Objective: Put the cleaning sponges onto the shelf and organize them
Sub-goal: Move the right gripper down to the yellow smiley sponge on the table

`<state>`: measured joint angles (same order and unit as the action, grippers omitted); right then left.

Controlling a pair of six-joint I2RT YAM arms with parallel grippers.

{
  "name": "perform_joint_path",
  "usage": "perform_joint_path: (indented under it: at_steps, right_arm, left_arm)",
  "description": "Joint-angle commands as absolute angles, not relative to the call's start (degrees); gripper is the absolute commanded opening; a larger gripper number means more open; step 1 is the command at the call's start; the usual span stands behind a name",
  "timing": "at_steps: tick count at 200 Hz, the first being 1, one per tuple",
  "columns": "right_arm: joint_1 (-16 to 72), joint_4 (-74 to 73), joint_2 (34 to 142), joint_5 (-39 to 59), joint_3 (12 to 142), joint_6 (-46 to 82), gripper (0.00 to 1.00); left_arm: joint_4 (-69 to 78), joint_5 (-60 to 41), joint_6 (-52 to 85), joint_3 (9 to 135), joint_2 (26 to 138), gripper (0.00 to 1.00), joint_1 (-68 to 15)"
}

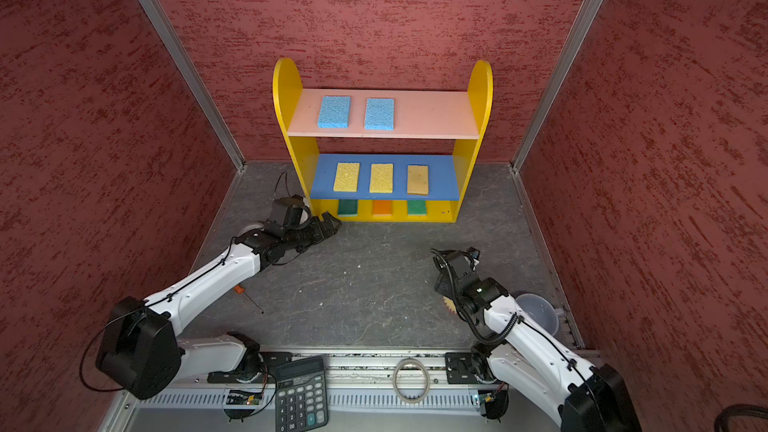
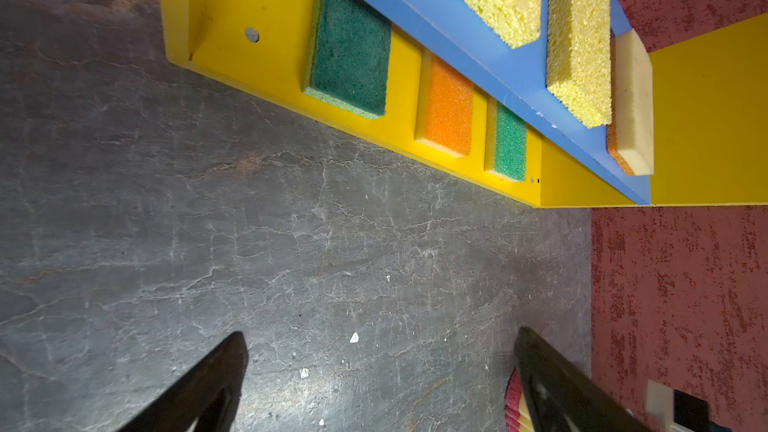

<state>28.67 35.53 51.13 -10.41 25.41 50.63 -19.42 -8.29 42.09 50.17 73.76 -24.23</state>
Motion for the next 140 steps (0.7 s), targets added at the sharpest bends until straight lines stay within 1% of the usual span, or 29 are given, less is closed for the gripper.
perform_joint_path:
  at_steps: [1, 15, 26, 60, 77, 86, 97, 127, 140]
  right_arm:
    - [28.43, 22.15, 53.40, -2.49, 23.43, 54.85, 0.65]
    - [29.04, 14.47, 58.71, 3.17, 24.25, 53.07, 0.63]
    - [31.14, 9.42, 64.09, 6.20, 27.08, 50.89, 0.64]
    - [44.28, 9.48, 81.71, 2.91, 43.75, 41.04, 0.68]
    - [46.91, 7.31, 87.97, 6.50, 48.31, 39.58, 0.70]
    - [46.93, 5.81, 88.91, 8.25, 48.91, 39.96, 0.70]
    - [46.93, 5.46, 88.22, 8.00, 49.26, 39.00, 0.70]
    - [45.92, 13.69, 80.83, -2.42, 49.55, 33.75, 0.73]
    - [43.95, 16.47, 78.43, -4.38, 48.47, 33.15, 0.73]
  left_arm:
    - [-19.24, -7.86, 39.84, 49.00, 71.45, 1.00, -24.17]
    - [-18.75, -7.25, 39.82, 47.81, 70.55, 1.00, -23.87]
    - [-18.63, -7.43, 40.24, 47.42, 70.40, 1.00, -23.41]
    - [-19.42, -6.88, 41.29, 47.47, 70.66, 1.00, -22.77]
    - [-19.84, -6.63, 41.82, 47.46, 70.75, 1.00, -22.46]
    - [-19.87, -6.64, 41.99, 47.24, 70.66, 1.00, -22.40]
    - [-19.93, -6.71, 42.10, 47.03, 70.75, 1.00, -22.16]
    - [-20.00, -7.45, 42.37, 47.54, 71.97, 1.00, -22.15]
    - [-19.15, -7.79, 42.69, 47.67, 72.95, 1.00, -22.24]
